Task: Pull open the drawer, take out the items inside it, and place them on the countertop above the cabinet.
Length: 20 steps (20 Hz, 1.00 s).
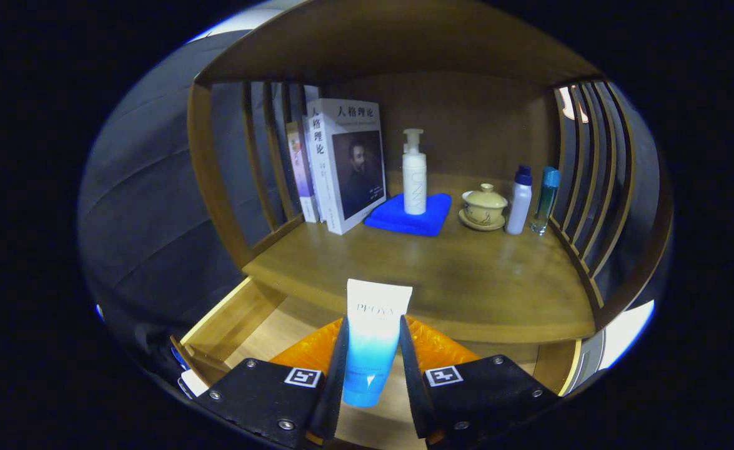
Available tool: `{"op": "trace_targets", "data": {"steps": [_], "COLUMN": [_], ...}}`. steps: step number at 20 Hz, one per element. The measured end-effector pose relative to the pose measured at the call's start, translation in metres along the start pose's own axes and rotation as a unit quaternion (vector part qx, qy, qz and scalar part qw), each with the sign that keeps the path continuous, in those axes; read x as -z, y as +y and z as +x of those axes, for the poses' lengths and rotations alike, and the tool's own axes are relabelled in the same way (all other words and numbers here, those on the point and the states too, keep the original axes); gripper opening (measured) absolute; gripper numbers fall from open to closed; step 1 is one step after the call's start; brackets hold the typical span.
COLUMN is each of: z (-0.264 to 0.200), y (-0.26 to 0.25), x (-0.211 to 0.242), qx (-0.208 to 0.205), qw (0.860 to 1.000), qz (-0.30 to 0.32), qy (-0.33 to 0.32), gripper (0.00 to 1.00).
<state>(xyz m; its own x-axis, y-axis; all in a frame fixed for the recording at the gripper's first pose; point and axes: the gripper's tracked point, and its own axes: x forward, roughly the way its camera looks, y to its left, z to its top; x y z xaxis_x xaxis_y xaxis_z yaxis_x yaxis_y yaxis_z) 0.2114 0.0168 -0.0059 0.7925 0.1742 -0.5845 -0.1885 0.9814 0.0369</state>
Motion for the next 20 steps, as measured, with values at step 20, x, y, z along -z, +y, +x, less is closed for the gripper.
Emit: {"op": "trace_targets", "data": {"steps": [20], "z": [0.082], "y": [-0.038], "x": [-0.045], "qx": [0.067], "qw": [0.996], "qz": [0.060], "qy": [-0.006], "gripper": [0.55]}}
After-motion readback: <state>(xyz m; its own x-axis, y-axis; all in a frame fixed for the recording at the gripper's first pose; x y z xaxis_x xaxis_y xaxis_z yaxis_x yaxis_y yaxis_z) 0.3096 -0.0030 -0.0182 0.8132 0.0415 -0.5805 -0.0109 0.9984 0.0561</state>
